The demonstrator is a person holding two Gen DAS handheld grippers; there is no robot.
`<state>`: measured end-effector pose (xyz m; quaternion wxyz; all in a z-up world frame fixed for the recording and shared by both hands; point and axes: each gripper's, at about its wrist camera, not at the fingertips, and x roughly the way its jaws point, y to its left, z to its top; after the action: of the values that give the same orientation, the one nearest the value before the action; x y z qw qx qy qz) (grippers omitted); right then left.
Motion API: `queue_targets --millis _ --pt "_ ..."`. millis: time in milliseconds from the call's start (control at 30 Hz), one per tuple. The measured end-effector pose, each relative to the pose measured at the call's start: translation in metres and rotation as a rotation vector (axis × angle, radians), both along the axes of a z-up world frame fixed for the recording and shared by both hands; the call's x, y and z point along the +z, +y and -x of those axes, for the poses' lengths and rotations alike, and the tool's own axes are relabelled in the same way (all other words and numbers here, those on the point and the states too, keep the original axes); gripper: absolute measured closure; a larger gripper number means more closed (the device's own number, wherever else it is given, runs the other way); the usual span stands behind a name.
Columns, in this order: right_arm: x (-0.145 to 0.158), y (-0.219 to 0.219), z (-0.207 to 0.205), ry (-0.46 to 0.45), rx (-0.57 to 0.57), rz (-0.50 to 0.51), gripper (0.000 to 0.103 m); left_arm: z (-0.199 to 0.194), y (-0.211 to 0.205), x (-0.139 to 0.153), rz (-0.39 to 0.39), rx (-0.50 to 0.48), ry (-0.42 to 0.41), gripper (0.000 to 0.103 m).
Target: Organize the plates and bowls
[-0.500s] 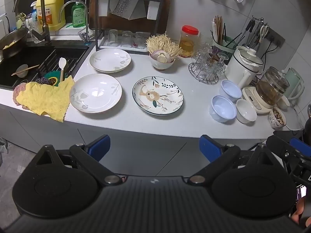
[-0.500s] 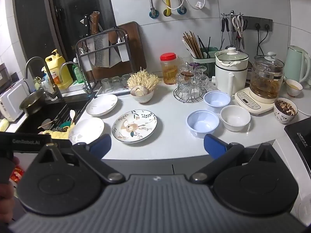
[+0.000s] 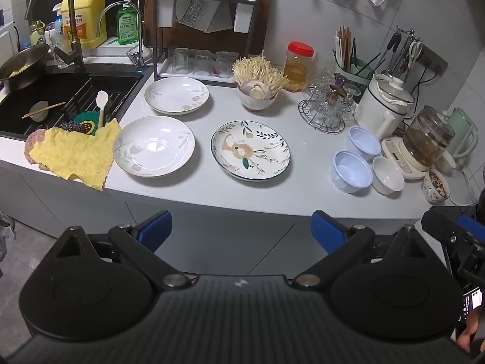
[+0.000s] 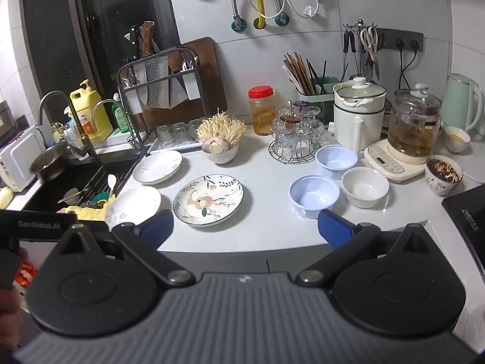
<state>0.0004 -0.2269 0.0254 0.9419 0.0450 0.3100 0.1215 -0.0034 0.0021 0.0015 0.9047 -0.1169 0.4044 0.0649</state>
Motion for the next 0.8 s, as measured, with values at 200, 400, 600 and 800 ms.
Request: queue_targets --millis 200,400,600,800 --pt "-0.005 0.001 0.000 0.005 -0.016 -0.015 0.000 -0.002 0.003 -0.002 -0.004 0.007 -0.013 0.003" --pt "-0.004 0.001 -0.001 -0.012 -0.016 -0.008 0.000 -0.003 0.003 -0.007 0.001 0.013 -0.014 0.003" --pt "-0.008 0.000 -0.003 -0.004 -0.007 -0.008 0.000 -0.004 0.005 -0.018 0.001 0.021 0.010 0.003" --pt "-0.012 0.000 -0.001 0.002 -0.003 -0.007 0.000 -0.002 0.005 -0.019 -0.006 0.029 0.004 0.003"
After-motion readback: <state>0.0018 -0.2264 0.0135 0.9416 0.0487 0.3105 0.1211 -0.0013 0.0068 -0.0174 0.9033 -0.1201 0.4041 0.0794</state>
